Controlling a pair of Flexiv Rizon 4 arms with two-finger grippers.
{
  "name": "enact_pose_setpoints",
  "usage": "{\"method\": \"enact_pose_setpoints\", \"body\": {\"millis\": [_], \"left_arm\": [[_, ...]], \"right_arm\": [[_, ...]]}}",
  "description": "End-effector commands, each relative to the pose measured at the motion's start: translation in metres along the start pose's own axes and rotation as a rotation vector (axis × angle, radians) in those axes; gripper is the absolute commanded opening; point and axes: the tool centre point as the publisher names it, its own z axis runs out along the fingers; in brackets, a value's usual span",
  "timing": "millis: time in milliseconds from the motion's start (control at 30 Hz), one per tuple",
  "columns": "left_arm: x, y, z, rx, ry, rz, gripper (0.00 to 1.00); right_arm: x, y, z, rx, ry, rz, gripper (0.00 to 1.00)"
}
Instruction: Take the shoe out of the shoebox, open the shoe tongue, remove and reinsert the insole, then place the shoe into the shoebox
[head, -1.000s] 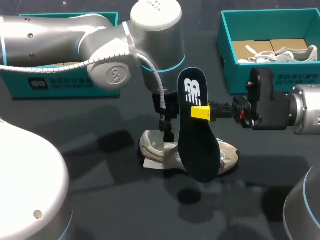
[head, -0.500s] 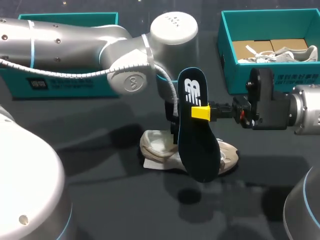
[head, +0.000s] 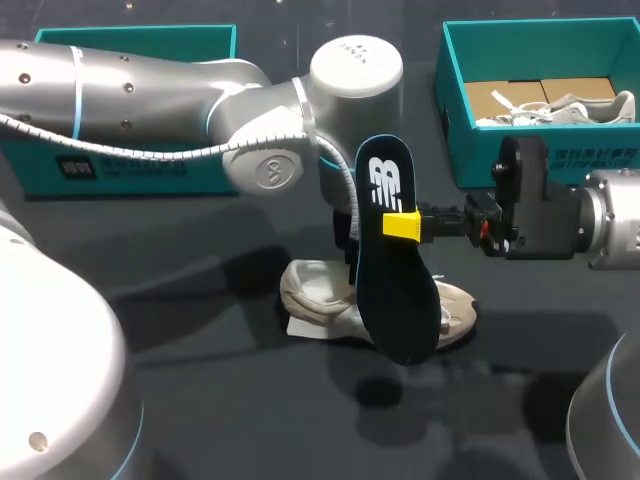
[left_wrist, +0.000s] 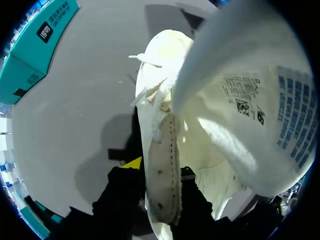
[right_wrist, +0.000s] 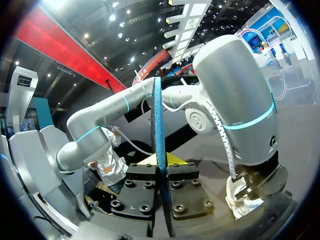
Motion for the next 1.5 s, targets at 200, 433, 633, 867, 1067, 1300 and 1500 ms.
{"method": "enact_pose_setpoints", "body": {"millis": [200,433,633,867,1067,1300,1500], "left_arm": [[0.005,0.001,-0.002,0.024,0.027,0.044,0.00],[0.014,0.001,-0.029,0.066,0.028,0.174,0.00],[0.016,0.003,-0.062,0.066,-0.001,0.360,0.00],[0.016,0.001,-0.080,-0.001,-0.077,0.621,0.00],[0.016,0.001,-0.080,-0.001,-0.077,0.621,0.00],[-0.005,0.007,-0.081,0.037,-0.084,0.856,0.00],[-0.021,0.011,-0.080,0.065,-0.075,1.095,0.00]], "right_arm": [[0.001,-0.002,0.001,-0.001,-0.004,0.000,0.00],[0.001,-0.002,0.001,-0.001,-0.004,0.000,0.00],[0.001,-0.002,0.001,-0.001,-0.004,0.000,0.00],[0.001,-0.002,0.001,-0.001,-0.004,0.000,0.00],[0.001,-0.002,0.001,-0.001,-0.004,0.000,0.00],[0.001,-0.002,0.001,-0.001,-0.004,0.000,0.00],[0.001,-0.002,0.001,-0.001,-0.004,0.000,0.00]]}}
